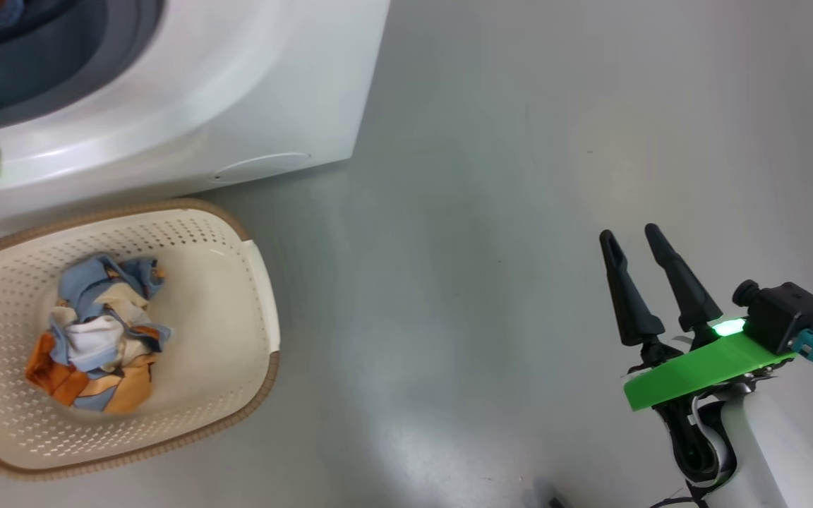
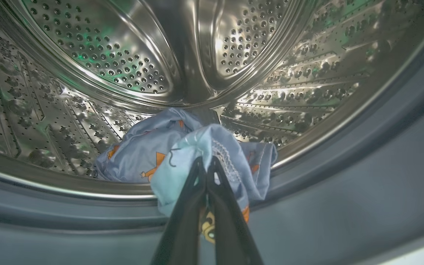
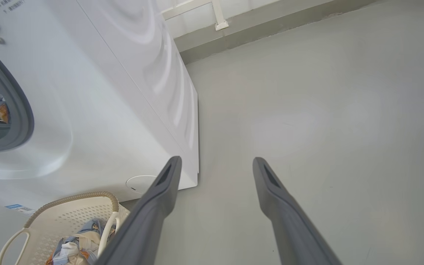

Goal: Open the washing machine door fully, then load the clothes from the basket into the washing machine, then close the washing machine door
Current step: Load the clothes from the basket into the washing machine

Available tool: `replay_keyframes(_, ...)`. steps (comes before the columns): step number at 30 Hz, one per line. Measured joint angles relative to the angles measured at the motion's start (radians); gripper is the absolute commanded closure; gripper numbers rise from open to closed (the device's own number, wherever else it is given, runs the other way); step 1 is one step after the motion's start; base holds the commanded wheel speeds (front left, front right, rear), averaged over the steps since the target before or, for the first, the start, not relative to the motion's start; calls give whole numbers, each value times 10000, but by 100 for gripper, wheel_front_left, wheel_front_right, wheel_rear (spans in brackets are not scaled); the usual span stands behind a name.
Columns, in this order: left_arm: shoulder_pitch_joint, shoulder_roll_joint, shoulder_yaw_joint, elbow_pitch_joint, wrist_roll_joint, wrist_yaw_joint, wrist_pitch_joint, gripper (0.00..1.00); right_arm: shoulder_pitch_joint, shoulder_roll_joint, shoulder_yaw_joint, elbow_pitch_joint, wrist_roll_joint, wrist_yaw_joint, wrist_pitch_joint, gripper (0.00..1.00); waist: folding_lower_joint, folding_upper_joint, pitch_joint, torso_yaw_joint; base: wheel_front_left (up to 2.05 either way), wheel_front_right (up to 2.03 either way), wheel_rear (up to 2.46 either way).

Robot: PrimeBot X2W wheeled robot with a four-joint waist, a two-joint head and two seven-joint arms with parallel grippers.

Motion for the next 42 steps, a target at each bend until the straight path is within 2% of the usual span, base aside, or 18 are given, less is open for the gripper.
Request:
replay_keyframes(5, -1191, 322, 155, 282, -81, 21, -2, 100, -12, 146, 111, 0, 0, 0, 0, 0, 0, 0, 177, -228, 0, 0, 0)
replay_keyframes(10, -1583, 571, 301, 284, 245, 286, -2, 100, -227, 251, 188, -17, 2, 0, 0, 0, 0, 0, 340, -515, 0, 0, 0)
replay_keyframes(20, -2046, 660, -318, 2422, 782, 251, 199, 100, -246, 468, 453, -23, 13, 0, 0, 0, 0, 0, 559, -1017, 0, 0, 0)
replay_keyframes(26, -2304, 700, -533, 2943, 790, 115, 744, 98, -246, 477, 451, -6, 13, 0, 0, 0, 0, 0, 532, -1058, 0, 0, 0)
replay_keyframes(29, -2310, 746, -589, 3089, 757, 86, 1091, 73, -246, 485, 453, 0, 15, 0, 0, 0, 0, 0, 490, -1051, 0, 0, 0)
replay_keyframes(32, -2310, 738, -635, 3173, 748, 75, 1204, 53, -246, 485, 454, 2, 21, 0, 0, 0, 0, 0, 450, -1020, 0, 0, 0)
replay_keyframes(33, -2310, 736, -646, 3189, 711, 54, 1220, 35, -246, 485, 456, 2, 29, 0, 0, 0, 0, 0, 440, -1005, 0, 0, 0)
replay_keyframes(34, -2310, 738, -656, 3198, 675, 40, 1220, 35, -247, 485, 456, 2, 48, 0, 0, 0, 0, 0, 431, -989, 0, 0, 0)
replay_keyframes(35, -2310, 738, -658, 3206, 642, 31, 1216, 20, -250, 485, 456, 2, 75, 0, 0, 0, 0, 0, 423, -975, 0, 0, 0)
replay_keyframes(37, -2309, 727, -679, 3233, 575, 4, 1198, 1, -269, 481, 456, 10, 98, 0, 0, 0, 1, 0, 397, -947, 0, 0, 0)
replay_keyframes(42, -2300, 631, -690, 3246, 337, 2, 940, 0, -365, 464, 456, 29, 98, 0, 0, 0, 0, 0, 297, -877, 0, 0, 0)
